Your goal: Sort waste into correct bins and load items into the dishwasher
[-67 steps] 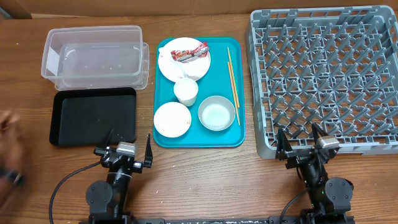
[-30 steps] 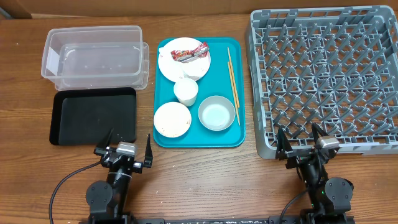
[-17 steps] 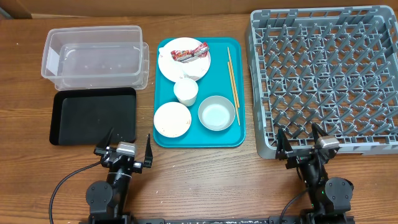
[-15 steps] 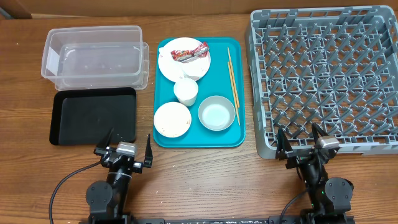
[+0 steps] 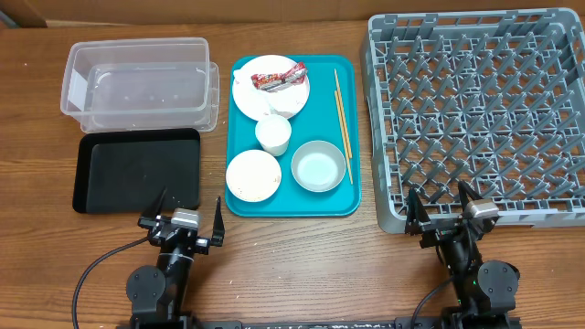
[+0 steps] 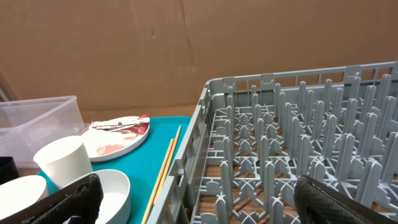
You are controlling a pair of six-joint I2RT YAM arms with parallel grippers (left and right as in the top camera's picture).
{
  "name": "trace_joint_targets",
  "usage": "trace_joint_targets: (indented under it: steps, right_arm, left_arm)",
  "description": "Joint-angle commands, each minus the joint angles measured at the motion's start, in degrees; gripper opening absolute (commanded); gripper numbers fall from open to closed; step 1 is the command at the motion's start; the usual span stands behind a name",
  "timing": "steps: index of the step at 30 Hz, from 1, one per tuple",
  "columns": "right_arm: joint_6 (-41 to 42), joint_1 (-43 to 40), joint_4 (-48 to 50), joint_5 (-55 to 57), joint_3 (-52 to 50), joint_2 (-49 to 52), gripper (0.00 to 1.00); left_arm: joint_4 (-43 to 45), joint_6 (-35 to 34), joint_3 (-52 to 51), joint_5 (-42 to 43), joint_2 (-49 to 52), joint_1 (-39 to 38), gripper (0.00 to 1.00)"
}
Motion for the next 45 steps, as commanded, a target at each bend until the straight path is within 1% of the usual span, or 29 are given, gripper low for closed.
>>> trace_joint_targets:
  steps: [1, 13, 29, 31, 33, 34, 38, 45]
  right_arm:
    - [0.3, 0.4, 0.3, -0.3, -0.6, -0.6, 1.00]
    - [0.2, 0.4, 1.4, -0.1, -0.6, -0.6, 1.00]
    - [0.3, 0.4, 0.4, -0.1, -0.6, -0.6, 1.00]
    - [0.2, 0.4, 0.4, -0.1, -0.6, -0.6, 1.00]
    - [0.2, 0.4, 0.8, -0.1, -0.6, -0.6, 1.00]
    - [0.2, 0.4, 1.1, -0.2, -0.6, -0.6, 1.00]
    - [0.2, 0.4, 2.0, -0.3, 0.6, -0.6, 1.00]
    - [0.2, 0.4, 1.2, -0.3, 6.7, -0.5, 1.00]
  left_arm:
    - [0.1, 1.0, -0.4, -0.7, -0.6, -0.3, 1.00]
    - [0.1, 1.1, -0.4, -0.8, -0.6, -0.3, 1.00]
    - [0.0, 1.0, -0.4, -2.4, -0.6, -0.3, 1.00]
    - [0.8, -0.5, -0.4, -2.3, -0.6, -0.3, 1.00]
    - [1.2, -5.9, -0.4, -2.0, -0.6, -0.4, 1.00]
    - [1.4, -6.7, -0.4, -2.1, -0.6, -0.4, 1.00]
    - [1.8, -6.7, -0.4, -2.3, -0.6, -0.4, 1.00]
    - [9.0, -7.0, 2.4, -3.0, -0.6, -0.4, 1.00]
